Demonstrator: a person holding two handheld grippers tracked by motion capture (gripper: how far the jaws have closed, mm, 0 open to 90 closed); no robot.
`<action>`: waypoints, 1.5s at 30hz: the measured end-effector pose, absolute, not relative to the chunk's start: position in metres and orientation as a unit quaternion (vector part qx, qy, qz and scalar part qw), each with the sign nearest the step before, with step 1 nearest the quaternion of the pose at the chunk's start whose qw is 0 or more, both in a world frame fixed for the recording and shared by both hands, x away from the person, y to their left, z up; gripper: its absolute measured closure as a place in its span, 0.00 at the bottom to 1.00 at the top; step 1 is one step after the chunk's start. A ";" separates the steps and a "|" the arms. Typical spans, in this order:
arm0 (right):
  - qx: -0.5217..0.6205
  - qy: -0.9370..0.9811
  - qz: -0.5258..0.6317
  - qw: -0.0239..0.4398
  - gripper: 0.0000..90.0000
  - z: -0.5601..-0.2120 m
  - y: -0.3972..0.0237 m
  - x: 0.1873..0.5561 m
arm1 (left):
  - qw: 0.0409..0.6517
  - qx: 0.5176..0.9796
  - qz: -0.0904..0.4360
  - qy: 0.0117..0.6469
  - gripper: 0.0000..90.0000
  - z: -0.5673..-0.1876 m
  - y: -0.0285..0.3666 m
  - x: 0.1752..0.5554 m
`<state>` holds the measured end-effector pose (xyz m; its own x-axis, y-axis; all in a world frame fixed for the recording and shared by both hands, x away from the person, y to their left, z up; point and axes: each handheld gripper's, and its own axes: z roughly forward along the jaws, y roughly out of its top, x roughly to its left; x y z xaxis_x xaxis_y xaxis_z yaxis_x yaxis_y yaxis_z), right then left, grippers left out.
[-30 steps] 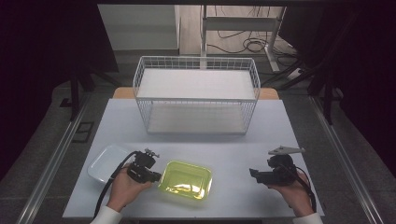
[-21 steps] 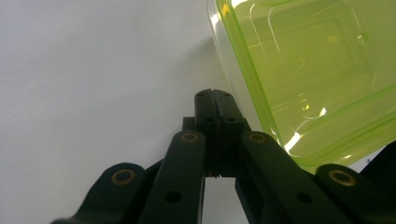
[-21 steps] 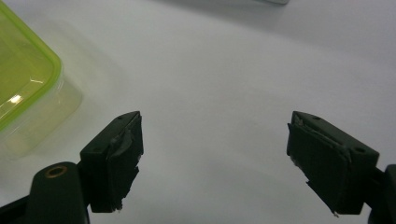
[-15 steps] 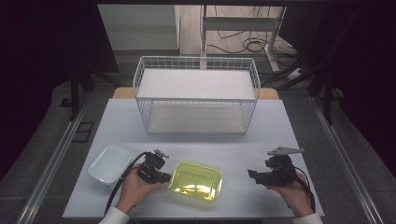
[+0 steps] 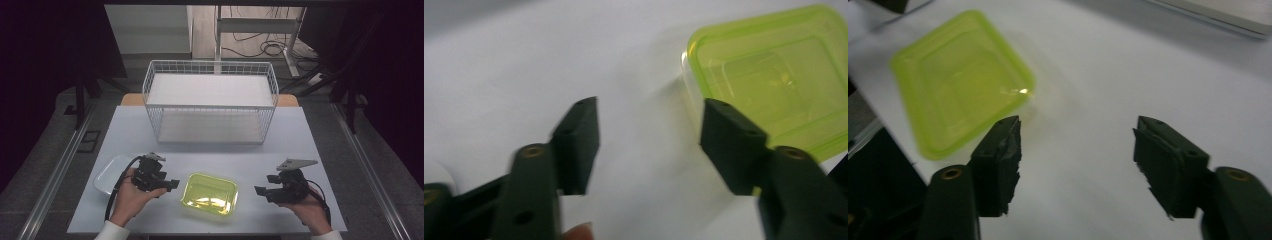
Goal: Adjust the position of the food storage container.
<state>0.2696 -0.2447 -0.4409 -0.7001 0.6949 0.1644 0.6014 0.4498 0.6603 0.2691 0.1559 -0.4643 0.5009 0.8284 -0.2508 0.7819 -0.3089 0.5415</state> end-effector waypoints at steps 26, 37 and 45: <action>0.173 0.945 0.277 -0.025 0.98 -0.475 -0.115 0.213 | 0.299 0.815 0.035 0.495 0.25 -0.474 0.160 0.270; 0.164 0.957 0.238 0.011 0.99 -0.489 -0.106 0.220 | 0.300 0.815 0.033 0.495 0.26 -0.475 0.161 0.271; 0.185 0.952 0.241 0.034 0.99 -0.491 -0.108 0.234 | 0.300 0.814 0.031 0.496 0.25 -0.475 0.161 0.271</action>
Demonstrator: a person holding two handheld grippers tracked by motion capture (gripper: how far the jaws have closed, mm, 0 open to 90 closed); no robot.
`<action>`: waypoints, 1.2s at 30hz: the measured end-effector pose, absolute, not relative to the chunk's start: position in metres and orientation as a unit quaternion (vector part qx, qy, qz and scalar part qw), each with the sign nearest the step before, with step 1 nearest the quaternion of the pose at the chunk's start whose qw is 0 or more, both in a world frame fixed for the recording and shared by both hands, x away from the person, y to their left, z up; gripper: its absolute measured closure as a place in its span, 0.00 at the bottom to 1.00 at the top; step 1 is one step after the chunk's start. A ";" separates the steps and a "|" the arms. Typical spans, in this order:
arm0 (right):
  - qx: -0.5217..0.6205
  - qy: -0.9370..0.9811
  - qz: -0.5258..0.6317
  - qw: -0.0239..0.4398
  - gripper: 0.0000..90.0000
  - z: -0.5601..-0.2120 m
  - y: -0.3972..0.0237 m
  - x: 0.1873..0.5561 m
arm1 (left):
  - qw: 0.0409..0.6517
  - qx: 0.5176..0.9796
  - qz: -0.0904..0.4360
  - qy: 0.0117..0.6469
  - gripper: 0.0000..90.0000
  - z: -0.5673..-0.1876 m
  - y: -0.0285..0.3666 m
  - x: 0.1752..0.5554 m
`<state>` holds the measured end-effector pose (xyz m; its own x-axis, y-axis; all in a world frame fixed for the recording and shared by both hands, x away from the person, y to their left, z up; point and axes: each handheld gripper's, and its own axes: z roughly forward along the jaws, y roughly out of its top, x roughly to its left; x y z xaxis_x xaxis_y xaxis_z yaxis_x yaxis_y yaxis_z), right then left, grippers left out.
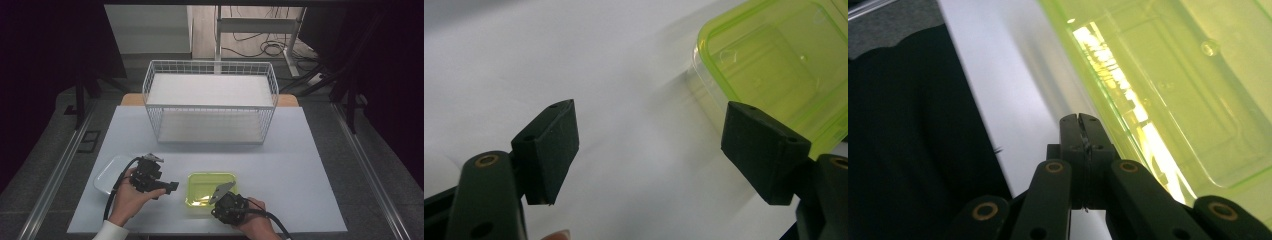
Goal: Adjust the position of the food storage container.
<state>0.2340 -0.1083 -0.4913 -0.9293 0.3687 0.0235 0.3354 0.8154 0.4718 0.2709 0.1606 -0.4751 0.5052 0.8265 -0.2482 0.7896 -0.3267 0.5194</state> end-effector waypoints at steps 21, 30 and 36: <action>0.189 0.945 0.263 0.035 0.99 -0.497 -0.097 0.243 | 0.299 0.815 0.027 0.496 0.25 -0.477 0.161 0.272; 0.190 0.945 0.263 0.034 0.99 -0.499 -0.094 0.242 | 0.299 0.815 0.028 0.496 0.25 -0.476 0.162 0.272; 0.186 0.942 0.278 0.025 0.99 -0.490 -0.096 0.236 | 0.304 0.811 0.027 0.500 0.25 -0.476 0.164 0.272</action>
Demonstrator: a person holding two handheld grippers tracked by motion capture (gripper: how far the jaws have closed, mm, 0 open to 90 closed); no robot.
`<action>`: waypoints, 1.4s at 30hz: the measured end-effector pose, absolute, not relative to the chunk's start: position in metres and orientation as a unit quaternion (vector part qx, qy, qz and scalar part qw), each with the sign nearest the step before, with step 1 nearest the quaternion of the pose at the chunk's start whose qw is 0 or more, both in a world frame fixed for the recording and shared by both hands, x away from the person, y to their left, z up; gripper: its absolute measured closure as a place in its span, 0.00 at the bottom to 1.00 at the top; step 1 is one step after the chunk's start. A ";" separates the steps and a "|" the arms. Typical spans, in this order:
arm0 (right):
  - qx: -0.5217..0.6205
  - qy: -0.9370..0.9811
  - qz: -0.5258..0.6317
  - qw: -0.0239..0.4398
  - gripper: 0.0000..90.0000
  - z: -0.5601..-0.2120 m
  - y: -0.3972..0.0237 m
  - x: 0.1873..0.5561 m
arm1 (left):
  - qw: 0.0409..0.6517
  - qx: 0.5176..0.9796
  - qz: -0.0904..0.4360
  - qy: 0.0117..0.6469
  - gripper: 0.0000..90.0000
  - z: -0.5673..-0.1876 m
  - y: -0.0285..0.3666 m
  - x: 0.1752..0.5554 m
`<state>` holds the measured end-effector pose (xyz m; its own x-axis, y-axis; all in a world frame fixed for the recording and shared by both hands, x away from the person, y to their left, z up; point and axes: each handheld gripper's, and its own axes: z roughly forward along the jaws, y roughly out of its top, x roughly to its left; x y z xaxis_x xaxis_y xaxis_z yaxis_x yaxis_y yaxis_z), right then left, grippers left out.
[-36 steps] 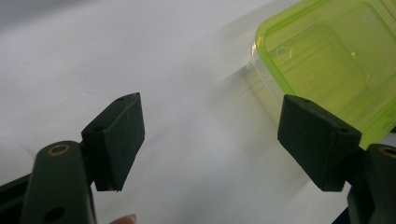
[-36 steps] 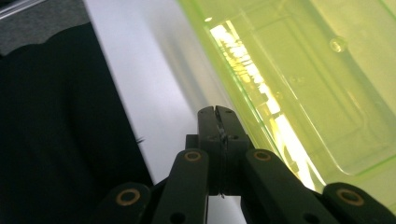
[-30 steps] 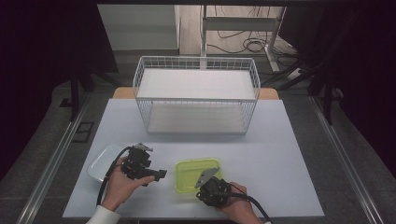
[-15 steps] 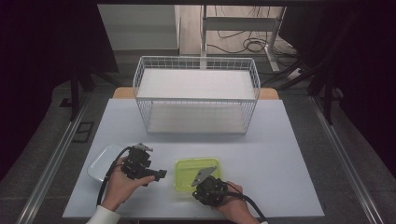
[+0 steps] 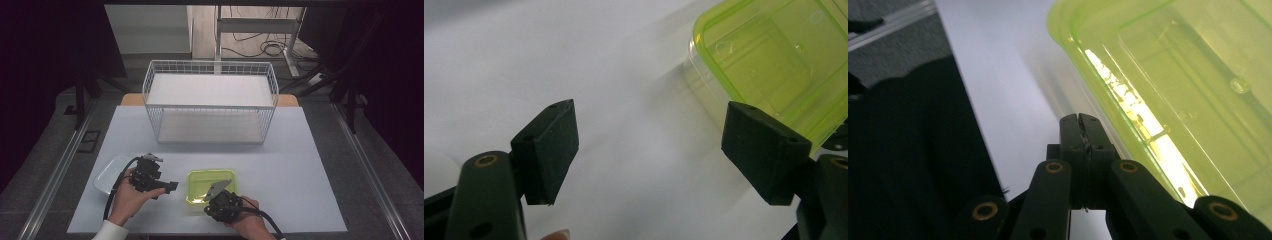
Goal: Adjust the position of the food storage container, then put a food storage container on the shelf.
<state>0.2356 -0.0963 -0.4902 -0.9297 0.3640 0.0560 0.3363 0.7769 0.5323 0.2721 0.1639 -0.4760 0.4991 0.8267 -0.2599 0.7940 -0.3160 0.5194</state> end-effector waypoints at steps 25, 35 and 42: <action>0.414 0.820 0.394 0.043 0.29 -0.451 -0.211 0.275 | 0.353 0.788 0.037 0.502 0.29 -0.465 0.167 0.265; 0.422 0.813 0.400 0.030 0.27 -0.455 -0.213 0.280 | 0.366 0.779 0.022 0.509 0.29 -0.466 0.167 0.263; 0.429 0.807 0.406 0.016 0.29 -0.458 -0.214 0.284 | 0.398 0.752 -0.003 0.525 0.31 -0.471 0.165 0.262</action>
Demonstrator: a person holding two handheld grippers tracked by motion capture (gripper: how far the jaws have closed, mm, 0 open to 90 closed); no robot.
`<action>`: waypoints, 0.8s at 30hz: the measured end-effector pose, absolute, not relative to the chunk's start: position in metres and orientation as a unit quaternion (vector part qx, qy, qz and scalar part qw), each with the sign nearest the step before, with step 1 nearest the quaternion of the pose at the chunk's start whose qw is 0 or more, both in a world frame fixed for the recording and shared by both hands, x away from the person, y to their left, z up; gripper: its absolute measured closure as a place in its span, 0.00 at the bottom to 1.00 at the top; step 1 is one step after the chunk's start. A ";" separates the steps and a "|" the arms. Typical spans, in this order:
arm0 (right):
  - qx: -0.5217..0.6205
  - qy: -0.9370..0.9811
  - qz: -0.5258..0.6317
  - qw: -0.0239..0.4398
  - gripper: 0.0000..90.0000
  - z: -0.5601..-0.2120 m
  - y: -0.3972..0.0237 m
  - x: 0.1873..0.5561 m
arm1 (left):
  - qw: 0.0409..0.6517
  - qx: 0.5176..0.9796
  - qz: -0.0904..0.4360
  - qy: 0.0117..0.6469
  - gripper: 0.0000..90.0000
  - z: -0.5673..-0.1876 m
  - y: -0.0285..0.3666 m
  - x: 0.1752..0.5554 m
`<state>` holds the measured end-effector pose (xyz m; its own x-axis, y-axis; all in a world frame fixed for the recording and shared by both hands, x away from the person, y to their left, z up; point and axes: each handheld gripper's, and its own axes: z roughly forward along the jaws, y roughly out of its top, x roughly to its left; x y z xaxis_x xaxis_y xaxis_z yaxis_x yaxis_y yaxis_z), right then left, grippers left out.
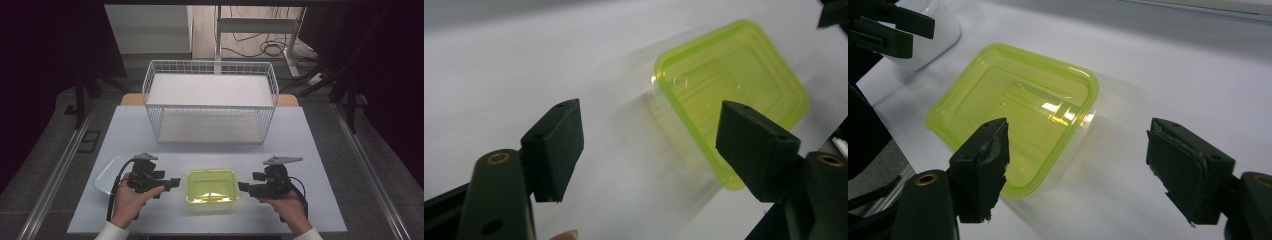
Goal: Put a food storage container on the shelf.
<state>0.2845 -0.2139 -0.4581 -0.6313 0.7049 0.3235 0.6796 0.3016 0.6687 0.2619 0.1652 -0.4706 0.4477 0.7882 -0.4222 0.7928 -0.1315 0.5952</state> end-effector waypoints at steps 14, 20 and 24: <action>0.451 0.793 0.407 -0.041 0.39 -0.476 -0.206 0.302 | 0.423 0.719 -0.092 0.544 0.37 -0.494 0.155 0.265; 0.457 0.791 0.402 -0.065 0.44 -0.486 -0.199 0.306 | 0.423 0.712 -0.114 0.549 0.42 -0.501 0.148 0.265; 0.463 0.787 0.401 -0.076 0.48 -0.491 -0.198 0.308 | 0.416 0.716 -0.111 0.549 0.47 -0.503 0.145 0.266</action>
<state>0.3081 -0.1977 -0.4908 -0.5597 0.6677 0.4909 0.7895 0.2495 0.5607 0.2656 0.1453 -0.5025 0.3720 0.6940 -0.6165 0.8789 -0.0498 0.4743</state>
